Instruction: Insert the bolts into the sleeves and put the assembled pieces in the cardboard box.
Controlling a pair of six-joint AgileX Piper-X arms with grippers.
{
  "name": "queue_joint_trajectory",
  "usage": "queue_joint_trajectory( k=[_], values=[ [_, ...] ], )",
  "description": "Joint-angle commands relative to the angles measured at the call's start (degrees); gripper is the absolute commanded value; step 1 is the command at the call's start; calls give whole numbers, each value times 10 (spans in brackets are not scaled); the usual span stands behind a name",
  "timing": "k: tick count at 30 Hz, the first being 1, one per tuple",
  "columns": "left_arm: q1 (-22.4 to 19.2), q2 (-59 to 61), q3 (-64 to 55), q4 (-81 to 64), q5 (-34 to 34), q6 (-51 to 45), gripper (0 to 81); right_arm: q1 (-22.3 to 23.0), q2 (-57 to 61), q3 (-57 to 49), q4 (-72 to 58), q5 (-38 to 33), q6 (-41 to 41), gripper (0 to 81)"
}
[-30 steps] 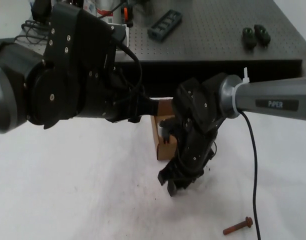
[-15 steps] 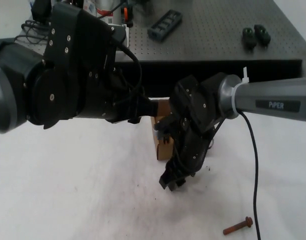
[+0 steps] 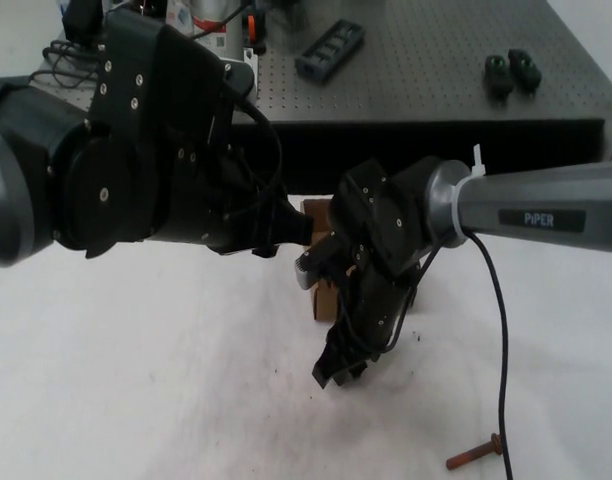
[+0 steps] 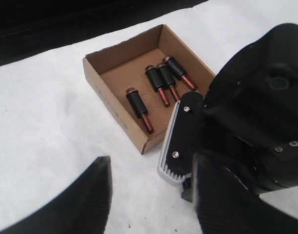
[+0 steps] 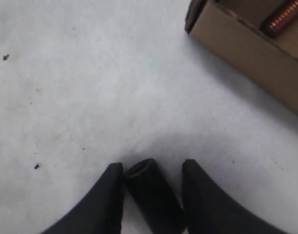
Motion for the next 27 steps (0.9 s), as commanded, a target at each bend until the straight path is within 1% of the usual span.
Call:
queue_joint_trajectory(
  k=[1,4,7,10,11,12,13,14,15,18,19,20,22,25,26,27],
  values=[
    [1,-10,-3,2,-6,8,369,4,1,-1,4,-7,-16,226],
    [1,-10,-3,2,-6,8,369,4,1,-1,4,11,-18,179],
    [1,-10,-3,2,-6,8,369,4,1,-1,14,31,-22,92],
    [1,-10,-3,1,-4,9,369,2,1,-1,22,31,-23,5],
    [1,-10,-3,1,-1,9,369,0,1,-1,25,31,-23,27],
    [1,-10,-3,1,0,9,369,0,1,-1,28,31,-22,30],
    [1,-10,-3,1,0,9,369,-1,1,-1,36,31,-22,15],
    [1,-10,-3,1,0,9,369,-1,1,-1,44,31,-21,22],
    [1,-10,-3,1,0,9,369,-2,1,-1,55,31,-21,67],
    [1,-10,-3,1,0,9,369,-3,1,-1,76,31,-11,287],
    [1,-10,-3,1,0,9,369,-3,1,-1,78,31,-9,328],
    [1,-10,-3,1,0,9,369,-3,1,-1,78,31,-9,339],
    [1,-10,-3,1,0,9,369,-3,1,-1,72,31,-9,258],
    [1,-10,-3,1,0,9,369,-3,1,-1,63,31,-9,29],
    [1,-10,-3,1,0,9,369,-3,1,-1,60,31,-9,44],
    [1,-10,-3,1,0,9,369,-4,1,-1,56,31,-9,42]
  ],
)
